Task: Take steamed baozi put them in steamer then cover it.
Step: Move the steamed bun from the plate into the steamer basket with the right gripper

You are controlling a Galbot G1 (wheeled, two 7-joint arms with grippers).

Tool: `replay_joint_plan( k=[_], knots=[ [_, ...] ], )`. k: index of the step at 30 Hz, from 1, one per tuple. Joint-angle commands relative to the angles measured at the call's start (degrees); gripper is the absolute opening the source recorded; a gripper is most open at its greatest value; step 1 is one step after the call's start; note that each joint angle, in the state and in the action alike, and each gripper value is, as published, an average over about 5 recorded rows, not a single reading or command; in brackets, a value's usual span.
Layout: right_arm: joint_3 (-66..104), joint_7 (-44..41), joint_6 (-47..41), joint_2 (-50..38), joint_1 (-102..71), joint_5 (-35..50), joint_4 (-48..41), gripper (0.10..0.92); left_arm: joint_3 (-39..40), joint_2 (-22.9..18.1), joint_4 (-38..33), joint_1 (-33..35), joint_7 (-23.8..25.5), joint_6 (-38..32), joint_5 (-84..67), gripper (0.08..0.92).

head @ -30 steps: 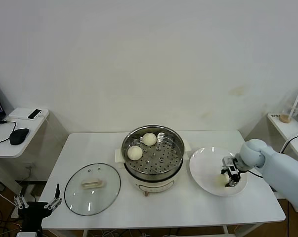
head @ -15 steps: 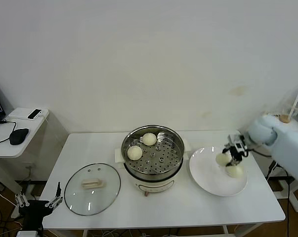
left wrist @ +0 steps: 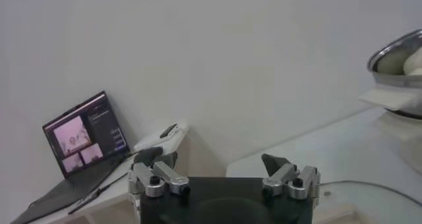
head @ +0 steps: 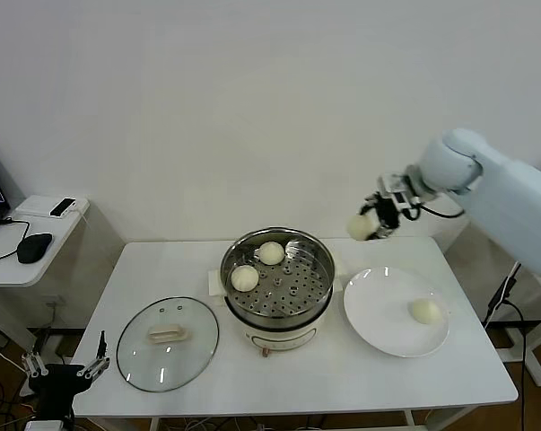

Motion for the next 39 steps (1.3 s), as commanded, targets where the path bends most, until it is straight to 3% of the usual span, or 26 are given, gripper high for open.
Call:
replay_joint_plan(
  k=[1, 8, 19, 39],
  knots=[
    [-6.48, 3.19, 0.49, 9.97, 5.54, 5.40, 1.04, 0.594, -0.50, -0.20, 0.02, 0.08, 0.04, 0.00, 0.02, 0.823],
    [-13.29, 7.32, 5.99, 14.16, 3.53, 8.07, 1.39, 0.594, -1.43, -0.85, -0.21, 0.72, 0.06, -0.04, 0.01, 0.823],
    [-20.72, 8.82, 16.98, 15.06, 1.80, -1.46, 2.84, 0.594, -1.72, -1.67, -0.23, 0.66, 0.04, -0.09, -0.01, 0.823],
    [-22.70, 6.41, 23.74, 16.18, 0.31, -9.53, 3.15, 0.598, -1.94, -1.73, -0.19, 0.78, -0.05, -0.31, -0.34, 0.823]
  ],
)
